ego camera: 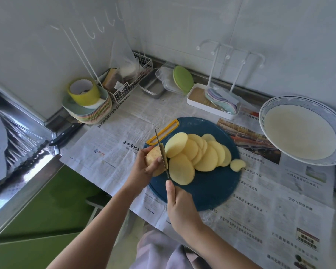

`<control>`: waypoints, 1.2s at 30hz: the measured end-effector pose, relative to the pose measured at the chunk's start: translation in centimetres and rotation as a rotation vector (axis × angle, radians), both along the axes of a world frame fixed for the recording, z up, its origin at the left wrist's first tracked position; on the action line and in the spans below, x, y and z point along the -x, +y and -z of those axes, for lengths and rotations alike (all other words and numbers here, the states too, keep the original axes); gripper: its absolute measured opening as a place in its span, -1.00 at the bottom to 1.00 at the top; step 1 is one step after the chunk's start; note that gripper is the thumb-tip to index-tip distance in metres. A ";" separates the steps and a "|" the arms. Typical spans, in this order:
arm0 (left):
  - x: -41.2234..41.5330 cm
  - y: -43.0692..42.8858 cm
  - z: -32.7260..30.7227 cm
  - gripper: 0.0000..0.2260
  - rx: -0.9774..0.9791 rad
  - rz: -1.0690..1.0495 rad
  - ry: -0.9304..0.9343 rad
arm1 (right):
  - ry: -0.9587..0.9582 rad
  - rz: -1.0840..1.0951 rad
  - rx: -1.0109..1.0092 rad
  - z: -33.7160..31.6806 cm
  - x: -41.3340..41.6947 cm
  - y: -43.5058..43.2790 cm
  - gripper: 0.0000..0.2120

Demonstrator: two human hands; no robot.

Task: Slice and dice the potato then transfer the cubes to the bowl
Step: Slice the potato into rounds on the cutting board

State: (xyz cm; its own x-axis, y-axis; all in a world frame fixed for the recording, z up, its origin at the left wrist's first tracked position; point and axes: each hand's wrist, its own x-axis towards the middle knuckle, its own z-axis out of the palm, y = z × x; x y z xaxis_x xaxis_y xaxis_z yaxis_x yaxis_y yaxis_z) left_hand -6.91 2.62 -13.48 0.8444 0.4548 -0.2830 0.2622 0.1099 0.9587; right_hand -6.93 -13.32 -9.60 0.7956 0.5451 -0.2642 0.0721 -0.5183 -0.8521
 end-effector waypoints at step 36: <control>-0.4 1.4 0.0 -0.08 0.092 0.096 -0.001 | 0.238 0.122 -0.070 2.2 -1.4 3.2 -0.51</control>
